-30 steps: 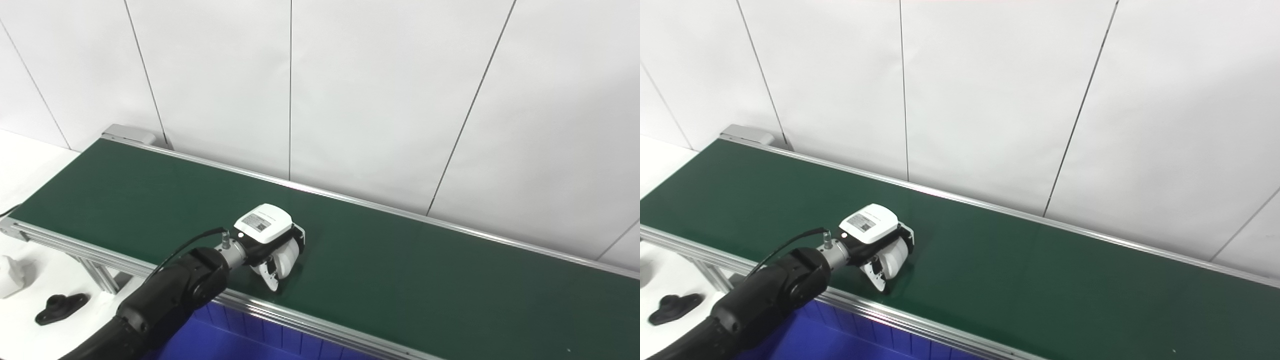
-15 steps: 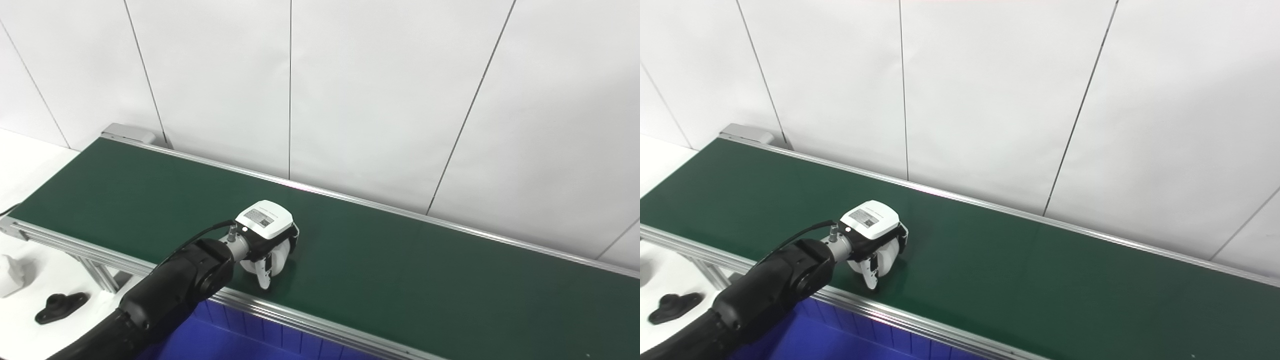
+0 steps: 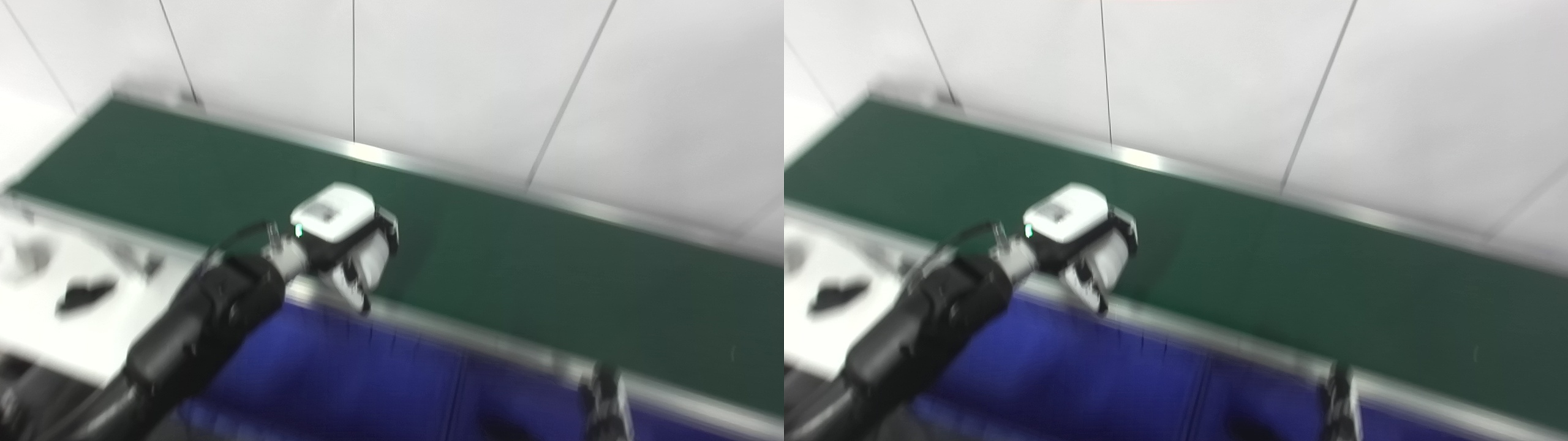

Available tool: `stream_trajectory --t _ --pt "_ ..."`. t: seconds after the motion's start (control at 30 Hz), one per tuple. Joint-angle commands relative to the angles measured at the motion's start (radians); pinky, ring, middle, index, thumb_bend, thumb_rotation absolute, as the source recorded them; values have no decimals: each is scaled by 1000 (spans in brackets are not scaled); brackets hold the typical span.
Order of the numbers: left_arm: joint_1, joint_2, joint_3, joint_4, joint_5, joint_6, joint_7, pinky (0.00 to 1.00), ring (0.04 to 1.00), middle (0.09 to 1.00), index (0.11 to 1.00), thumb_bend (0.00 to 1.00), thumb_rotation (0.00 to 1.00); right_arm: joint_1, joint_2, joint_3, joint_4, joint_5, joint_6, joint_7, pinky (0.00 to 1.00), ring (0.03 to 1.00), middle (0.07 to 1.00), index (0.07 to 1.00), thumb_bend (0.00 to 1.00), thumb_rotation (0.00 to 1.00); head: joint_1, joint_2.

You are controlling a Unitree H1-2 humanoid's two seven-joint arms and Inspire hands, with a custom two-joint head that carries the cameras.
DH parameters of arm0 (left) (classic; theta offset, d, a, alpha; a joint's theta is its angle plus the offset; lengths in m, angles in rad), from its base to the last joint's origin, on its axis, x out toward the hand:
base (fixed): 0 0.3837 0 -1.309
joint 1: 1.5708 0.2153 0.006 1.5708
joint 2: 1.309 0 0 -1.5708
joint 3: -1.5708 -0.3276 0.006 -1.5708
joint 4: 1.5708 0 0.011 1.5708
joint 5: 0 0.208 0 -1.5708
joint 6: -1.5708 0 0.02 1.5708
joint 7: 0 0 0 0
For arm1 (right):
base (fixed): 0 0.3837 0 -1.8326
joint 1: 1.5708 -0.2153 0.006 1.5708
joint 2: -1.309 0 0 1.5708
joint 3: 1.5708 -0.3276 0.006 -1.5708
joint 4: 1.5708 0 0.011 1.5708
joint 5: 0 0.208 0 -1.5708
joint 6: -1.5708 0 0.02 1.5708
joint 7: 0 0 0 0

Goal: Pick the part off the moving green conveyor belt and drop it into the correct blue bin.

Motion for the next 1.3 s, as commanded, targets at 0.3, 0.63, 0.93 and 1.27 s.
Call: stream_trajectory --t 0.3,0.63,0.93,1.27 --pt "169 63 89 -43 -61 -75 72 341 413 512 499 501 0 -12 -8 2 -57 28 55 -13 953 939 945 998 780 911 -34 11" --pt "222 84 90 145 -49 -160 161 333 400 499 512 501 0 -12 3 21 -53 1 54 -25 964 949 955 1000 774 921 -60 -3" --pt "223 88 104 183 -53 -168 229 560 663 686 656 899 51 -9 6 28 -53 -9 47 -30 963 952 962 1000 801 934 -74 -5" --pt "213 131 69 24 -121 32 -154 1000 1000 1000 1000 1000 367 -8 0 29 -59 0 51 -27 967 950 962 1000 786 944 -71 -4"
